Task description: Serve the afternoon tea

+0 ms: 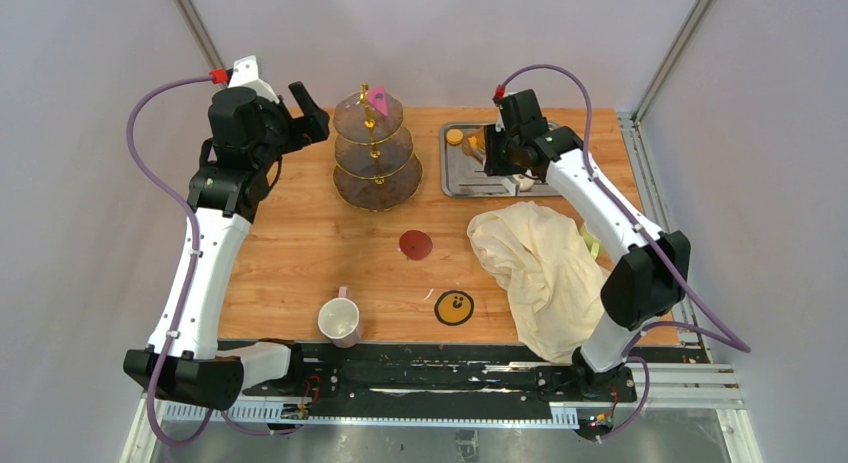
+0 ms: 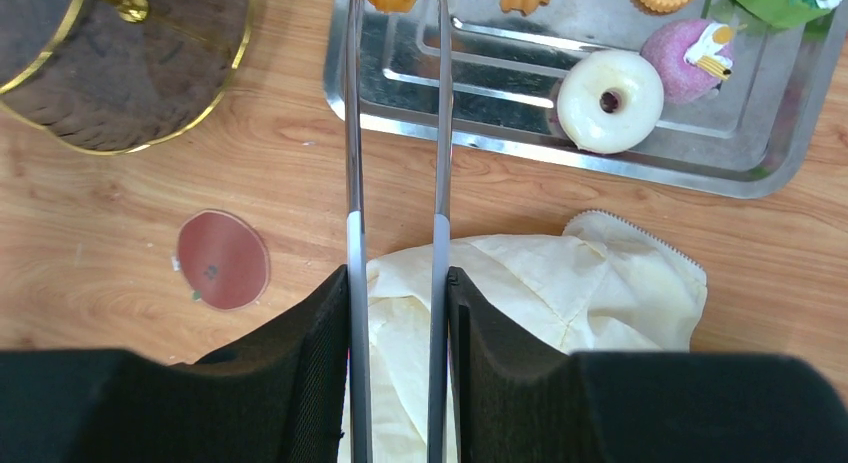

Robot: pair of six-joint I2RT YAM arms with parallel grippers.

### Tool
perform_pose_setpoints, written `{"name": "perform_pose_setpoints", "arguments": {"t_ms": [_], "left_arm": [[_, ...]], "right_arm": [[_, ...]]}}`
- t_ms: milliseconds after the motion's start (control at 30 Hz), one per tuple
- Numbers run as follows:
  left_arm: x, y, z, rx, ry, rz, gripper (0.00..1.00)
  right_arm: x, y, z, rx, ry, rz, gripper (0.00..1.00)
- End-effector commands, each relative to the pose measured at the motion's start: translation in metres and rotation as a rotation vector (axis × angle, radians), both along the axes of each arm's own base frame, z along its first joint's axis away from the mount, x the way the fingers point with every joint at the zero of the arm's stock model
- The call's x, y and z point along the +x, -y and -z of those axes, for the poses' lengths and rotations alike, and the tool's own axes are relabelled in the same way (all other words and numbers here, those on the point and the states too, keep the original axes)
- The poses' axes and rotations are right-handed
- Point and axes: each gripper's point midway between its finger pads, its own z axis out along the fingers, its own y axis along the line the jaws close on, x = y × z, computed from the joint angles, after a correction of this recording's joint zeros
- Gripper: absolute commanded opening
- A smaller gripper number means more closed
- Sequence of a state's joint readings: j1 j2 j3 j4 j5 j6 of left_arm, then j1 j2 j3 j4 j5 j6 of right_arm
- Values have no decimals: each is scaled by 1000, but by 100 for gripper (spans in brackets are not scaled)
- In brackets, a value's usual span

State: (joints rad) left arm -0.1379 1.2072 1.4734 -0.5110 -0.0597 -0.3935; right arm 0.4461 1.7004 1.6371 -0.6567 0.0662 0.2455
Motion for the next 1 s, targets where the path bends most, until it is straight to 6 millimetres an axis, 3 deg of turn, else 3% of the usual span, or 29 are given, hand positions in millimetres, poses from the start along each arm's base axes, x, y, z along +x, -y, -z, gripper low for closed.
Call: {"name": "perform_pose_setpoints", "arguments": {"t_ms": [0, 167, 333, 633, 967], "left_arm": [[0, 1, -10, -8, 24, 12, 99], [-2, 0, -10, -2, 25, 7, 99], [-4, -2, -9, -4, 23, 0, 99], [-8, -6, -11, 12, 25, -15, 100], [-10, -10, -9, 26, 19, -29, 99]], "right_arm": [[-5, -19, -71, 126, 159, -54, 1], [-16, -47, -127, 212, 310, -128, 1], [-24, -82, -157, 258, 370, -226, 1], [-39, -138, -168, 288, 386, -373, 1], [-40, -156, -151, 275, 347, -416, 3]]}}
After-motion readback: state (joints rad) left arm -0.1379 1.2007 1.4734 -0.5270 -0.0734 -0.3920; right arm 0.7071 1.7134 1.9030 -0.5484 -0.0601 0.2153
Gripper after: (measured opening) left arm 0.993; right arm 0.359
